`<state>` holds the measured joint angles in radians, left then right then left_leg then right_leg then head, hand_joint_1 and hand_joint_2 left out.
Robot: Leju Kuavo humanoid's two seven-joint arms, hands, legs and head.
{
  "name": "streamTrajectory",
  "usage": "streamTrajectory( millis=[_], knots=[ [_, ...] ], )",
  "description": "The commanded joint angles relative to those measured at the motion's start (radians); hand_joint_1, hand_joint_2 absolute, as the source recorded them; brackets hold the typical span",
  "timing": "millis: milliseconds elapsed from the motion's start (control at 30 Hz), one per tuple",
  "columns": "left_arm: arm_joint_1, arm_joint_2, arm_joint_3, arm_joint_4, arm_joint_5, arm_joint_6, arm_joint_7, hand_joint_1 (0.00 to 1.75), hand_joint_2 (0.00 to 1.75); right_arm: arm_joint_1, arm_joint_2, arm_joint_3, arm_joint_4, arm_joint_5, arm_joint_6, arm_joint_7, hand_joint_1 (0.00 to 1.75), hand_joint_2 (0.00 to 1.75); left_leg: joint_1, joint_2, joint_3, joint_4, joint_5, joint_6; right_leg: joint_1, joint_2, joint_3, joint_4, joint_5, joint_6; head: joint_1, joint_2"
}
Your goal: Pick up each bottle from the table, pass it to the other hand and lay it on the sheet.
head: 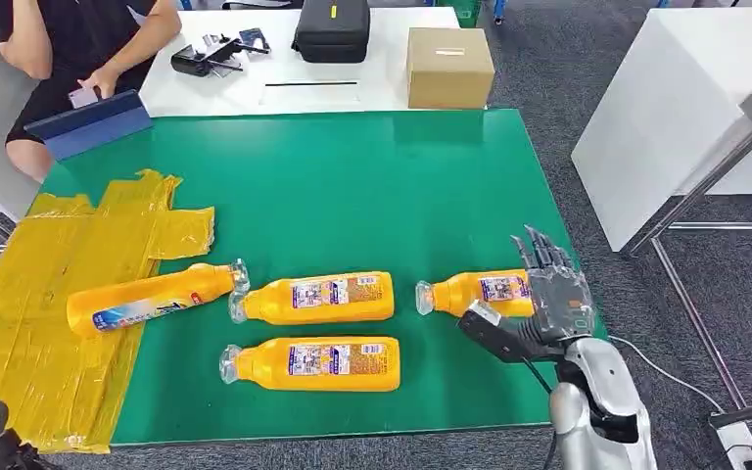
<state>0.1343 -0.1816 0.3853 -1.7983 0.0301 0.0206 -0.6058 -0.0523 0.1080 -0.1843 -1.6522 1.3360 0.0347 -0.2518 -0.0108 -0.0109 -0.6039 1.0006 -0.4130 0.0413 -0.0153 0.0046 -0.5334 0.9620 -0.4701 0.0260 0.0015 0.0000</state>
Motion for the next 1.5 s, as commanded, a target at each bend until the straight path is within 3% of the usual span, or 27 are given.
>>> streamTrajectory(
  millis=[33,433,533,567,767,967,1500],
  knots=[
    [-0.065,0.021,-0.016,0.123,-0.010,-0.020,-0.006,0.00,0.00,0.051,0.043,-0.017,-0.046,0.061,0.059,-0.003,0.00,1.75,0.001,-0.002,0.003,-0.001,0.000,-0.004,0.001,-0.003,0.004,-0.001,-0.001,-0.002,0.000,0.000],
    [-0.115,0.034,-0.026,0.191,-0.008,-0.042,-0.004,0.00,0.00,0.107,0.027,-0.020,-0.106,0.166,0.084,0.049,0.00,1.75,-0.001,-0.002,0.002,-0.001,0.000,-0.003,0.000,-0.003,0.002,-0.001,0.000,-0.002,0.000,0.000],
    [-0.139,0.044,-0.033,0.226,-0.006,-0.053,-0.003,0.00,0.00,0.105,0.003,-0.026,-0.103,0.235,0.079,0.111,0.00,1.75,-0.001,0.000,0.003,-0.001,0.000,-0.003,0.000,-0.002,0.003,-0.001,0.000,-0.002,0.000,0.000],
    [-0.152,0.050,-0.037,0.243,-0.005,-0.055,-0.003,0.00,0.00,0.091,-0.040,-0.010,-0.068,0.235,0.064,0.158,0.00,1.75,-0.001,-0.001,0.001,-0.001,0.001,-0.002,0.000,-0.002,0.002,-0.001,0.000,-0.001,0.000,0.000],
    [-0.137,0.051,-0.030,0.233,0.011,-0.060,-0.001,0.00,0.00,-0.057,-0.065,-0.082,0.183,0.235,0.009,0.124,0.00,1.75,0.000,0.004,0.005,-0.002,0.000,-0.004,0.000,0.003,0.005,-0.003,0.002,-0.002,0.000,0.000],
    [-0.127,0.049,-0.032,0.216,0.019,-0.065,0.001,0.00,0.00,-0.138,-0.077,-0.116,0.300,0.235,-0.014,0.129,0.00,1.75,0.000,0.003,0.003,-0.001,0.000,-0.003,0.001,0.002,0.004,-0.002,0.001,-0.002,0.000,0.000],
    [-0.131,0.062,-0.027,0.207,0.043,-0.067,0.013,0.00,0.00,-0.199,-0.093,-0.109,0.411,0.235,-0.027,0.135,0.00,1.75,-0.001,0.002,0.002,0.000,0.000,-0.002,0.000,0.001,0.003,-0.001,0.001,-0.001,0.000,0.000]
  ],
)
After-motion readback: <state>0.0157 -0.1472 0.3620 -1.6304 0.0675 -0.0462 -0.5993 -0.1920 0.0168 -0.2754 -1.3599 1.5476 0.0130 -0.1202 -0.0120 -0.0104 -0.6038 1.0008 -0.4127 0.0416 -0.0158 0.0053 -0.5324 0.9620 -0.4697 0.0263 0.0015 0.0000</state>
